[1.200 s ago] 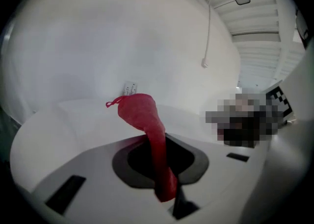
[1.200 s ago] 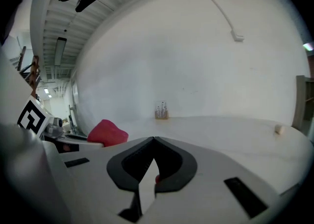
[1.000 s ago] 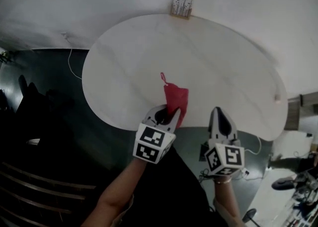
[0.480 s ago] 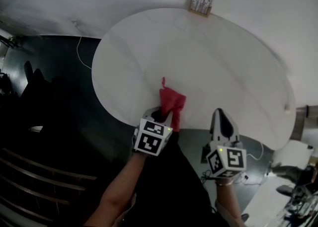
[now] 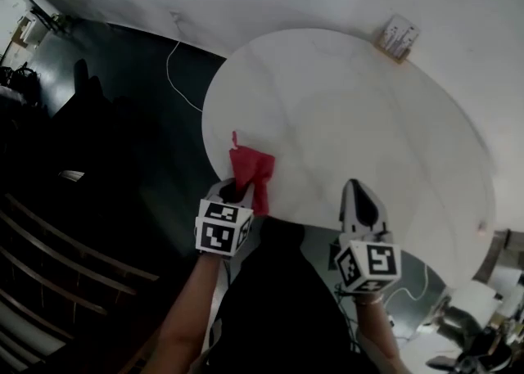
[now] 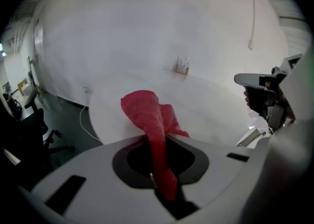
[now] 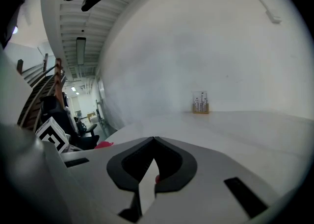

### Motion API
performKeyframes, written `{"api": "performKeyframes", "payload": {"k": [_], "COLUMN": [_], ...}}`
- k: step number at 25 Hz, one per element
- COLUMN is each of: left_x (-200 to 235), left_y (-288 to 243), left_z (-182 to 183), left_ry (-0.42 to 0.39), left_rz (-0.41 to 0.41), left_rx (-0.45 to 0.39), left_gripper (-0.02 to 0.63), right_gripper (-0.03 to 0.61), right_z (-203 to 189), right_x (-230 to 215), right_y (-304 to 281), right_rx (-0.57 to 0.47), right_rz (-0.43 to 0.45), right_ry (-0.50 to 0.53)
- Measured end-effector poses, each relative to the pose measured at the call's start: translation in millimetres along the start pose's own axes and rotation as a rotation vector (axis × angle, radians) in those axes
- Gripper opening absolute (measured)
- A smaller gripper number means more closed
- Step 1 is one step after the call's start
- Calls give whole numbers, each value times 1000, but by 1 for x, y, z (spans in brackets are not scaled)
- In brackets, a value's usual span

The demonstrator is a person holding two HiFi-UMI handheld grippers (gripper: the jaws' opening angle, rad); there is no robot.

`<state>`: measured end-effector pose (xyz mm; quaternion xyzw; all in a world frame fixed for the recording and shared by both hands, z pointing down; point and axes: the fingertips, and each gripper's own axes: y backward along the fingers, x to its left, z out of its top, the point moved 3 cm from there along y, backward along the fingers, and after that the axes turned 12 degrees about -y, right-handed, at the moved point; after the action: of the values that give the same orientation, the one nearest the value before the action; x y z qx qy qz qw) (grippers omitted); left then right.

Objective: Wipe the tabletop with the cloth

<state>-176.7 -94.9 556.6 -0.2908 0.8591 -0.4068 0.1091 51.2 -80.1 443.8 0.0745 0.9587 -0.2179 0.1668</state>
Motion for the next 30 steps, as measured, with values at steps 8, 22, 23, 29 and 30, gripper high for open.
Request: {"api": "performKeyframes", "payload": {"k": [8,22,23,29,30], "left_x": [90,-24,-43,-137,-145], "left_y": [39,5,-6,-71,-80], "left_z": [-42,128,138,161,159], "left_ry": [92,-144,-169,-275,-288], "left_rz": [220,-81,-125,-329,-338], "left_rx": [58,-158,-157,-75,-52], "left_gripper": [46,44,44,44,44], "right_gripper": [3,3,3,3,3], "right_z": [7,30,32,33,34], "right_x": [44,-29,-36,-72,-75], "right_y": [-16,25,29,45,47], "right_rx": [-8,-99,-105,-140,-140], "right_rz": [94,-86,-106,-201,-210], "right_ry": [46,-28,-38,-86,-89]}}
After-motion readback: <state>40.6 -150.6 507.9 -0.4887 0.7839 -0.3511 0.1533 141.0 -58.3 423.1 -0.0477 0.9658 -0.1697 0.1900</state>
